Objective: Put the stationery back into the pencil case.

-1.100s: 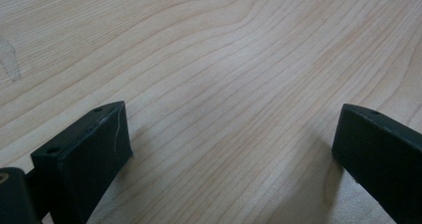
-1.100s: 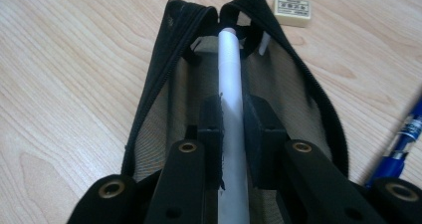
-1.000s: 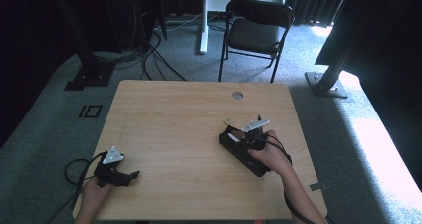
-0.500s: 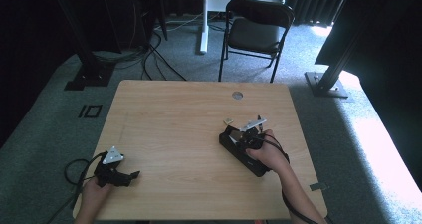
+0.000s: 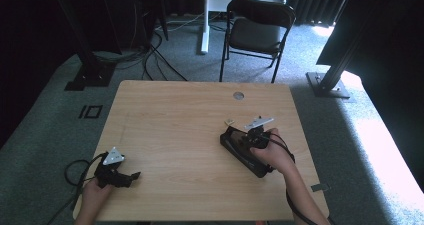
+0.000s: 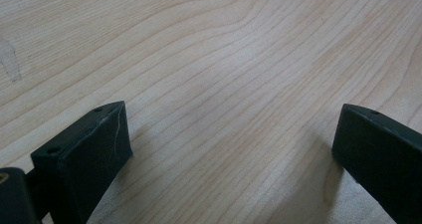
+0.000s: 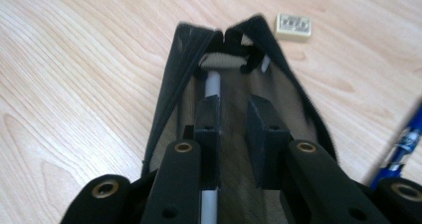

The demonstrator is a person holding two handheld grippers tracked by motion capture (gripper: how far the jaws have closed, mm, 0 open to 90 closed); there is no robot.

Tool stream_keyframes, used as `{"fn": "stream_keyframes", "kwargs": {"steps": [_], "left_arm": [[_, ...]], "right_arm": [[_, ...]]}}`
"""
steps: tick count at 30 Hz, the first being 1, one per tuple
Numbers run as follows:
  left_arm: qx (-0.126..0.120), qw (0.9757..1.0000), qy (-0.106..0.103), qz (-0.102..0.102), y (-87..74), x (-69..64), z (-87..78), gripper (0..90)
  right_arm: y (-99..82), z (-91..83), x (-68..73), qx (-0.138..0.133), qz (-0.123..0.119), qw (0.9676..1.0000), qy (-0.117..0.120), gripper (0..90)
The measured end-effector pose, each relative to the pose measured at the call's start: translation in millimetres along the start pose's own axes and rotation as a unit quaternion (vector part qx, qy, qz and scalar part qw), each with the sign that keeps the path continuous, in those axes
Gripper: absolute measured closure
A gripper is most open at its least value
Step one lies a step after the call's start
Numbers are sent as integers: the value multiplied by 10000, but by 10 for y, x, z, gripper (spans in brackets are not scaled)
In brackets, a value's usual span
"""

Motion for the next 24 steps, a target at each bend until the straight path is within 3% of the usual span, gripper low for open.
{"fn": "stream_keyframes", "kwargs": {"steps": [13, 18, 24], "left_arm": [[-1, 10000, -1, -1, 0, 0, 0, 22], [-2, 10000, -1, -2, 0, 0, 0, 22], [-1, 10000, -1, -1, 0, 0, 0, 22]], "right_arm": [[152, -200, -135, -482, 273, 9984, -75, 757], [168, -230, -243, -631, 453, 9967, -233, 756], [124, -196, -410, -625, 601, 9947, -549, 749]]}}
Point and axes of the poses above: each handheld gripper's, and its own axes: z roughly forward along the jaws, y roughly out of its top, x roughly to its left, the point moved 7 cm from there along z, roughly forward along the jaws, and after that the axes turned 7 degrees about -x, right-handed, at the moved point
